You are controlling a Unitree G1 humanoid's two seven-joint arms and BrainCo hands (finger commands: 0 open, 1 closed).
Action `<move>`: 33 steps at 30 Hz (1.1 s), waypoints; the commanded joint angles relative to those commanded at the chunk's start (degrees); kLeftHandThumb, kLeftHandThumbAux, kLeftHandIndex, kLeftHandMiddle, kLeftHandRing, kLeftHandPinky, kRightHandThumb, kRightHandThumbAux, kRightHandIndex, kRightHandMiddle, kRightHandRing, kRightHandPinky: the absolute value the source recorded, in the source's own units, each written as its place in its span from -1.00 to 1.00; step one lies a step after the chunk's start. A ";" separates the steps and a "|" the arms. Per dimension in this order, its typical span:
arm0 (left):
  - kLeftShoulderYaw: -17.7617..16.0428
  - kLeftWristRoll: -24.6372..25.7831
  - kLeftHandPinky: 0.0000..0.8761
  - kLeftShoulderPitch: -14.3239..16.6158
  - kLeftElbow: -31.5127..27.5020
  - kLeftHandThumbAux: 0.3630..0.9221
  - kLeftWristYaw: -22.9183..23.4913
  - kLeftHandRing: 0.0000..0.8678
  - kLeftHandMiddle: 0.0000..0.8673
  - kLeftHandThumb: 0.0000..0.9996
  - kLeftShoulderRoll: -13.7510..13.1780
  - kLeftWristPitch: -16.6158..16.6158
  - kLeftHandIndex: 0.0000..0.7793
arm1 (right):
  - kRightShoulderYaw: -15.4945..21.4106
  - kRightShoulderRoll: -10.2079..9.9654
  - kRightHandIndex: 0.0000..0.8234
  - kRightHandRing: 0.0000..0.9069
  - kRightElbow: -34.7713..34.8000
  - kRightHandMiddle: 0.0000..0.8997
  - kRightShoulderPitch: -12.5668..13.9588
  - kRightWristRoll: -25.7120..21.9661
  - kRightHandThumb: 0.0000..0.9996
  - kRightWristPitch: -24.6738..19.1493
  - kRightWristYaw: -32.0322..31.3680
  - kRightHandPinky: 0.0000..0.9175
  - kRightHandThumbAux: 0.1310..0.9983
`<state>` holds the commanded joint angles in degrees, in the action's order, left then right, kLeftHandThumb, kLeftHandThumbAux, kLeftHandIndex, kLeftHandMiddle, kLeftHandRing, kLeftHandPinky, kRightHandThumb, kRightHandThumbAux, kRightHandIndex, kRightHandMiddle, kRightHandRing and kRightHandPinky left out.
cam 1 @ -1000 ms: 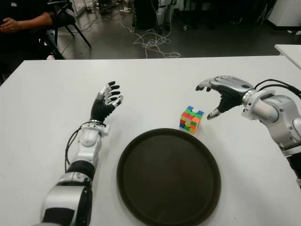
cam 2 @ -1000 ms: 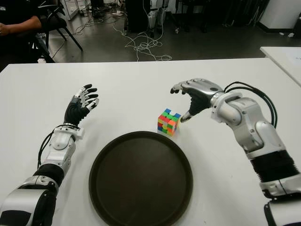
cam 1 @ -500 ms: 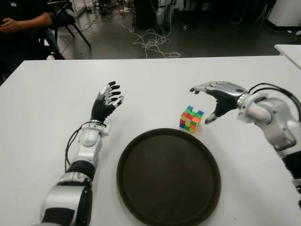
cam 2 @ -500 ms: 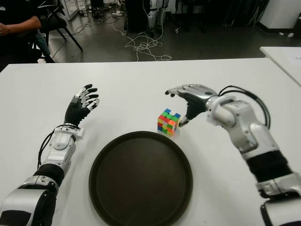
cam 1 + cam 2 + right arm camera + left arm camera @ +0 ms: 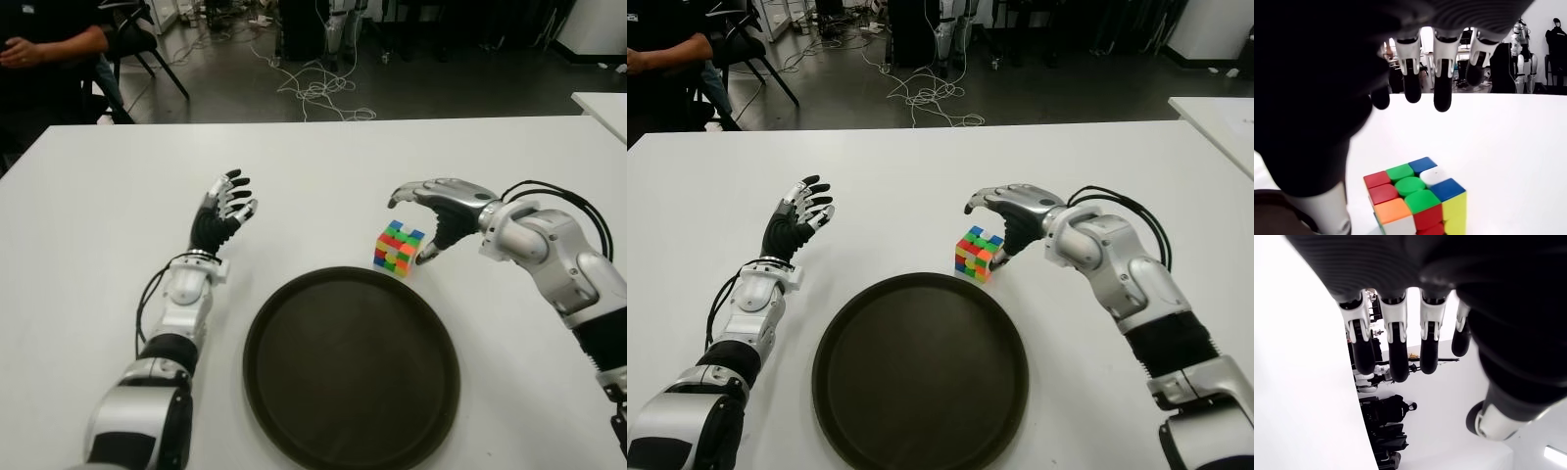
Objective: Pick up the Rubik's Cube and put it in the plate
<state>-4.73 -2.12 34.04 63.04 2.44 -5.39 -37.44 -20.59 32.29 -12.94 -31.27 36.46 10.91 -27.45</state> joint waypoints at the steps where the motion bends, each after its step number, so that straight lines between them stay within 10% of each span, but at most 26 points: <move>1: 0.01 0.02 -0.50 0.01 0.01 0.19 0.04 -0.51 -0.52 -0.53 -0.02 0.00 -0.61 | -0.25 -0.10 -0.65 -0.72 -0.19 -0.67 -0.12 0.10 -1.00 -0.12 -0.05 -0.82 0.62; 33: -0.16 0.61 -0.54 0.07 0.12 0.27 1.18 -0.52 -0.52 -0.51 0.09 -0.47 -0.62 | -2.61 -1.61 -0.65 -0.67 -3.19 -0.62 -1.36 1.98 -1.00 -1.71 -1.07 -0.79 0.59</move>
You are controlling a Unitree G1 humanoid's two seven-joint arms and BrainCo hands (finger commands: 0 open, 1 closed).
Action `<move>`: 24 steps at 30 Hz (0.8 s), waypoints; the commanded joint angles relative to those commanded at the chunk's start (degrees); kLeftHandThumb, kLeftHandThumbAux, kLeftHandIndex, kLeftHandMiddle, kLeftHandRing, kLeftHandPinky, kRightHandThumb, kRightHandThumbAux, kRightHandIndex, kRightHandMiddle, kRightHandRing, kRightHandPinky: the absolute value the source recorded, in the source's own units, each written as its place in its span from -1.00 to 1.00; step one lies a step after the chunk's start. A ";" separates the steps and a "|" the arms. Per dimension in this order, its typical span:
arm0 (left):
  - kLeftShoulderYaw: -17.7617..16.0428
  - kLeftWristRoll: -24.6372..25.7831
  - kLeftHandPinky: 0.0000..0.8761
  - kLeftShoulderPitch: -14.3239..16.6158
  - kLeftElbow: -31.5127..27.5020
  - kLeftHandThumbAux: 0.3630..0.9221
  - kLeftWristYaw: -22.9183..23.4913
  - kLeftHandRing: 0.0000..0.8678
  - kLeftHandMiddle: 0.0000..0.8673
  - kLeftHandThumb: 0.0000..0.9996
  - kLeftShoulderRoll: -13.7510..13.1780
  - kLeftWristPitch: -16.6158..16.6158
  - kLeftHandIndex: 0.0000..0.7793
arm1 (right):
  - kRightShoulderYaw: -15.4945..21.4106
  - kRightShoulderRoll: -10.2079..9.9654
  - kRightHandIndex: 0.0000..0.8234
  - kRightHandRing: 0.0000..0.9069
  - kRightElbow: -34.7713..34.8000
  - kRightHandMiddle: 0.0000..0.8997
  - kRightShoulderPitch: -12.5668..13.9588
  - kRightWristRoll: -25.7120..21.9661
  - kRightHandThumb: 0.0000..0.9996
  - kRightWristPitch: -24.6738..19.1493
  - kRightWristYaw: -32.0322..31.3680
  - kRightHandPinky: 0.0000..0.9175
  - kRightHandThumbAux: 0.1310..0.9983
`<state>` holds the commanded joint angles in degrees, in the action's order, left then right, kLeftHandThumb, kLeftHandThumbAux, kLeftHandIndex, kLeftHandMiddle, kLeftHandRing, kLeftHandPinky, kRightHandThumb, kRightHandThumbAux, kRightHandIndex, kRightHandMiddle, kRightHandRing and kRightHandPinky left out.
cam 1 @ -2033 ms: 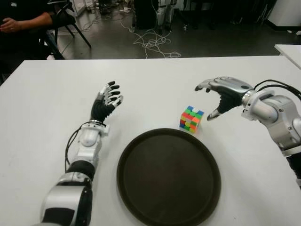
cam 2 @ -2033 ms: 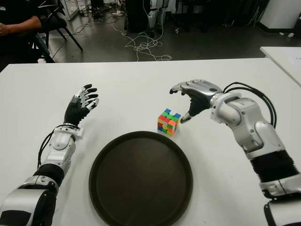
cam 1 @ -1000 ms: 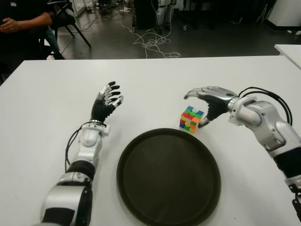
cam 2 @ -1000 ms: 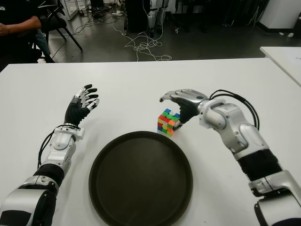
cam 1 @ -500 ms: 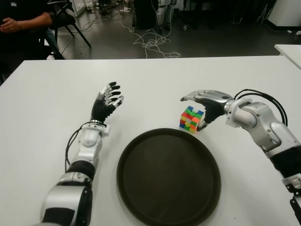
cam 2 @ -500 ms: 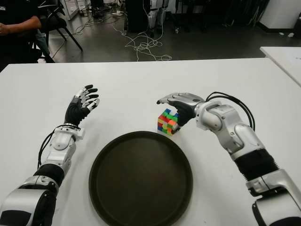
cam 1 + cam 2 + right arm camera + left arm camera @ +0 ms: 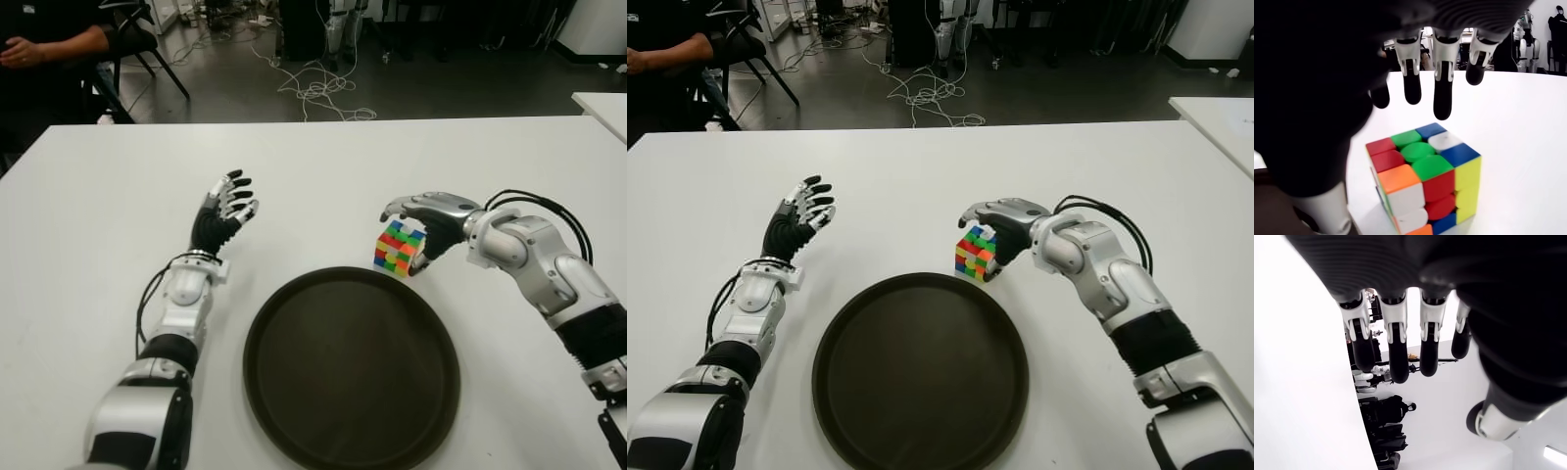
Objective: Pick up the Rubik's Cube and put it in the plate
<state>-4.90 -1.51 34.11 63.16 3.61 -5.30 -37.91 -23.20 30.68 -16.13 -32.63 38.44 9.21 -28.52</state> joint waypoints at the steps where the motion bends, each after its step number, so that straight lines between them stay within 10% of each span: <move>1: -0.01 0.00 -0.54 0.03 0.07 0.28 -0.01 -0.52 -0.52 -0.51 -0.01 0.02 -0.63 | -0.06 -0.03 -0.66 -0.68 -0.17 -0.63 -0.05 0.06 -1.00 0.10 0.09 -0.79 0.59; 24: -0.18 0.09 -0.52 0.10 0.15 0.25 -0.05 -0.51 -0.52 -0.51 -0.11 0.95 -0.62 | -0.84 -0.79 -0.61 -0.65 -6.02 -0.60 -1.87 -0.13 -1.00 1.46 2.01 -0.76 0.64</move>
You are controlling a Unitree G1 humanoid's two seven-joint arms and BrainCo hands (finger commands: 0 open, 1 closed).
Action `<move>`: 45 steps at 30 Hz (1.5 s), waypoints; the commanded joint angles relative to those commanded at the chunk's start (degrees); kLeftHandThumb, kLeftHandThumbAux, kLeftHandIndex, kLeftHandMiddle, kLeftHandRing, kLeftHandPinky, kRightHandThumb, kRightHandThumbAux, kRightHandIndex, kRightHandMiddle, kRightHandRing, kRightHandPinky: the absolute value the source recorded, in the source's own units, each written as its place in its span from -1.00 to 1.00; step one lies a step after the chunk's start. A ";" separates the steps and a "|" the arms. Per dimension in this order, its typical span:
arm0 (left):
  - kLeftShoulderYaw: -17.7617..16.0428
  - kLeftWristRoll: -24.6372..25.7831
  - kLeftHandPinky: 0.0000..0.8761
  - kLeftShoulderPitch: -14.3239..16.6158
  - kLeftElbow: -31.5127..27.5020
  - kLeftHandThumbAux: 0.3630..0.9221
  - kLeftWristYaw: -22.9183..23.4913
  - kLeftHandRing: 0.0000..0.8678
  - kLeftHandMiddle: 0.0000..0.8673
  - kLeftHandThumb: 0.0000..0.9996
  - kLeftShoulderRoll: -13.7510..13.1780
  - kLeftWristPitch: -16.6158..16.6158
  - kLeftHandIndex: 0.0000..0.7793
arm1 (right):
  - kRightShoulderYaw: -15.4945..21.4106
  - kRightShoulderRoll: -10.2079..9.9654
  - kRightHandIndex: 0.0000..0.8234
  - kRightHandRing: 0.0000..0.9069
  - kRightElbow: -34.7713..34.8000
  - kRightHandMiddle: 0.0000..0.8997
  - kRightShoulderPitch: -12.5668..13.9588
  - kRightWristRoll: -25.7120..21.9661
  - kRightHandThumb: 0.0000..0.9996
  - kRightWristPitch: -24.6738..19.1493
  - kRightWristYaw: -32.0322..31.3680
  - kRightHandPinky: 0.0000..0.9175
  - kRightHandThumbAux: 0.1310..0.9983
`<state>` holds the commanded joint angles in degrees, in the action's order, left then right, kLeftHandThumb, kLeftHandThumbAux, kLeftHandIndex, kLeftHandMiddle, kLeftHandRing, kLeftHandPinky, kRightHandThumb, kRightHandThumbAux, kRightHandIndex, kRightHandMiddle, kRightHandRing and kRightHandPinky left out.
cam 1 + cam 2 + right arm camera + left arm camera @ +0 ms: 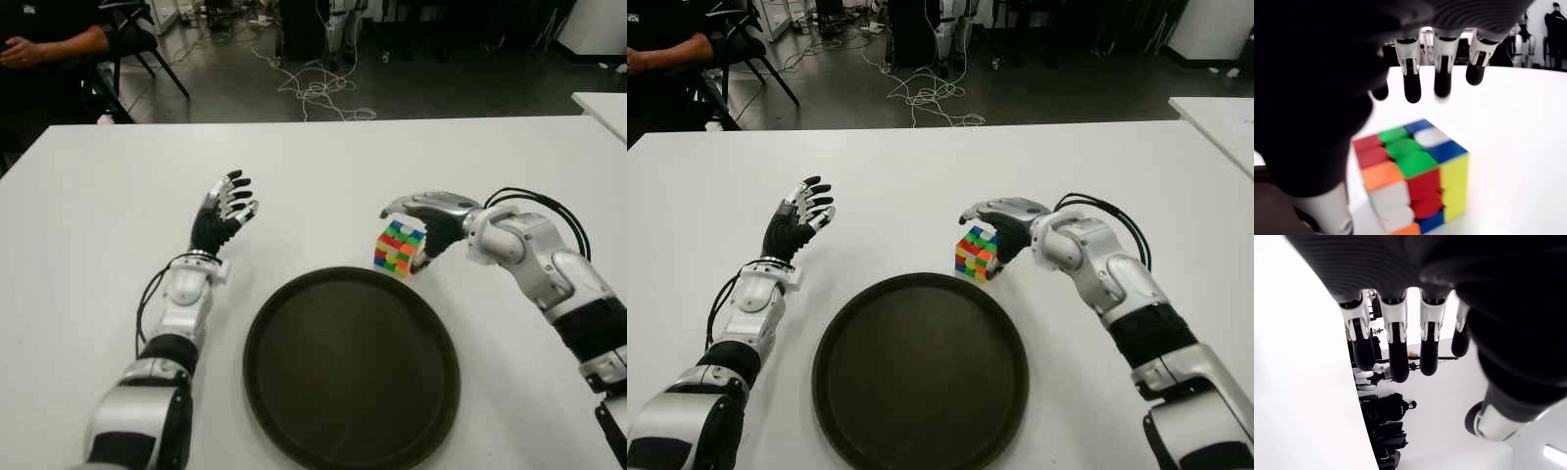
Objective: Pick up the Rubik's Cube and put it in the plate
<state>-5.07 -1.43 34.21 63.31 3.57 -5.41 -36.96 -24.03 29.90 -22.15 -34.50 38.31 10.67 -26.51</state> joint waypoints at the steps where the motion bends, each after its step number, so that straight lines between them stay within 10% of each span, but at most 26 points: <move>1: 0.00 -0.01 -0.50 0.00 0.00 0.25 0.03 -0.51 -0.52 -0.51 -0.02 -0.01 -0.62 | -0.06 -0.06 -0.61 -0.64 -0.37 -0.59 -0.13 0.04 -1.00 0.05 0.14 -0.77 0.64; 45: 0.06 -0.17 -0.55 0.04 -0.09 0.23 -0.02 -0.51 -0.52 -0.50 0.04 0.11 -0.61 | -0.46 -1.15 -0.70 -0.77 -12.79 -0.77 -4.21 -2.06 -1.00 7.69 1.92 -0.79 0.73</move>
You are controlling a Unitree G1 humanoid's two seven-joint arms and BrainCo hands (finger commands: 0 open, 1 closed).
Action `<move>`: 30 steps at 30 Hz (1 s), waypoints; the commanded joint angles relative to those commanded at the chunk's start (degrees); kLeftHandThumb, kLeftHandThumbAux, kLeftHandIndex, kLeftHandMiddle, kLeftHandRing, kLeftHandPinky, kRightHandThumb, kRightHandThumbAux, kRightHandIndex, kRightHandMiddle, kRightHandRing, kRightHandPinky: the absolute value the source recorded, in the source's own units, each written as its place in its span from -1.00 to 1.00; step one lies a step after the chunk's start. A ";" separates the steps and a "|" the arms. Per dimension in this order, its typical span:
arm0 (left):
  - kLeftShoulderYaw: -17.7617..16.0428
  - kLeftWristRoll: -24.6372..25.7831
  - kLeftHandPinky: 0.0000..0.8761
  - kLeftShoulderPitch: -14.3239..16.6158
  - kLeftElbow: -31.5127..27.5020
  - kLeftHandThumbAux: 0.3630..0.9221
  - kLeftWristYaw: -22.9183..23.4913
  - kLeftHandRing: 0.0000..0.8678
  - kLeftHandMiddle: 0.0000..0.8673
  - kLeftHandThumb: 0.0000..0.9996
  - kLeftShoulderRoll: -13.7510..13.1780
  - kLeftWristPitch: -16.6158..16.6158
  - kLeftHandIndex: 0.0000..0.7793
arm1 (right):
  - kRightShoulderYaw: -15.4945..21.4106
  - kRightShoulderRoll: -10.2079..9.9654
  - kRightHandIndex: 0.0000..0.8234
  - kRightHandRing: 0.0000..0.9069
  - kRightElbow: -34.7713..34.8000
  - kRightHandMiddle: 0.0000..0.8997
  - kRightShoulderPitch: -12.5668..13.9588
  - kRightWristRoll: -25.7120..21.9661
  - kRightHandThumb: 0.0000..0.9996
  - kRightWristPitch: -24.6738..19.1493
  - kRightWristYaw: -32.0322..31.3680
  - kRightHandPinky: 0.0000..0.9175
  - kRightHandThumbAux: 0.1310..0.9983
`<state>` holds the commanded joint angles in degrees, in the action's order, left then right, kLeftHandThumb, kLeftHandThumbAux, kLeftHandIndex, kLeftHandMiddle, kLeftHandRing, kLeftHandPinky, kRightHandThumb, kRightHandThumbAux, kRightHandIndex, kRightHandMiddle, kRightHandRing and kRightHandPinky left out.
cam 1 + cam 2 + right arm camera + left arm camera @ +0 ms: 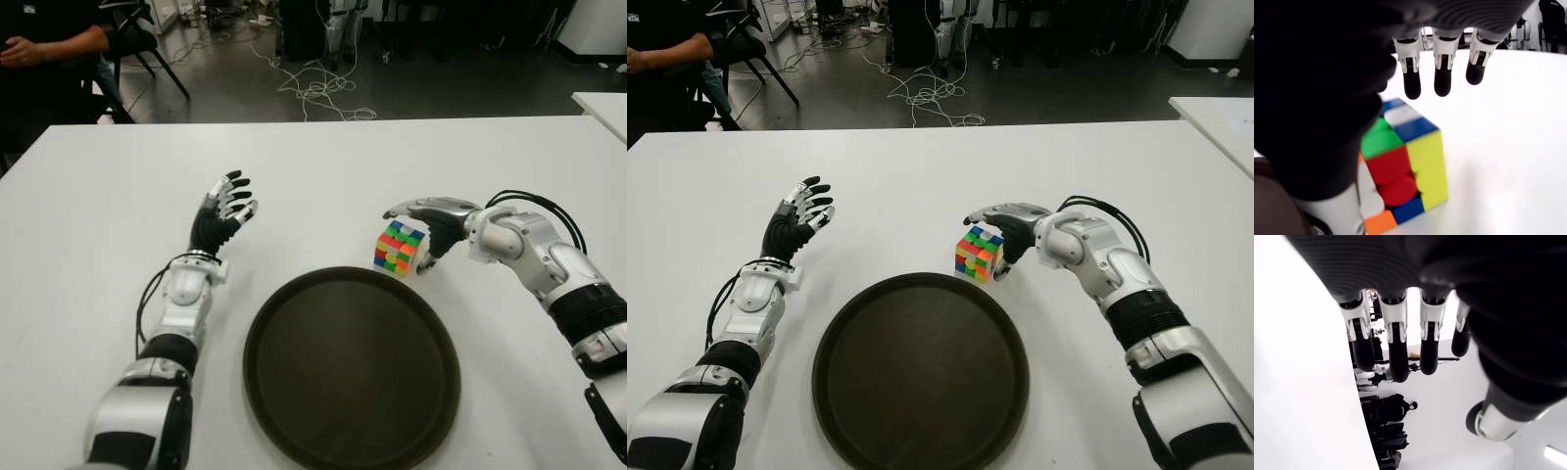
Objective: Pick up the Rubik's Cube and put it in the plate
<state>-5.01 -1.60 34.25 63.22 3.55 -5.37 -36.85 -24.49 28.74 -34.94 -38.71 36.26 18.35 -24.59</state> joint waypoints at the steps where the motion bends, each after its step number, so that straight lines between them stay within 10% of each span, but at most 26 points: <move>1: -0.01 0.01 -0.56 0.01 0.00 0.23 0.00 -0.51 -0.52 -0.49 0.00 0.01 -0.60 | 0.01 -0.02 -0.69 -0.77 -0.13 -0.77 -0.04 -0.04 -1.00 0.13 0.03 -0.79 0.73; 30: -0.09 0.12 -0.50 0.04 -0.13 0.21 -0.15 -0.50 -0.51 -0.50 0.22 0.06 -0.61 | -2.92 -1.89 -0.71 -0.76 0.13 -0.75 -0.29 1.30 -1.00 0.43 -1.46 -0.80 0.71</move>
<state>-5.10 -1.47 34.29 63.09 3.40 -5.15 -36.80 -27.41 26.85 -34.81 -39.01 37.55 18.78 -26.05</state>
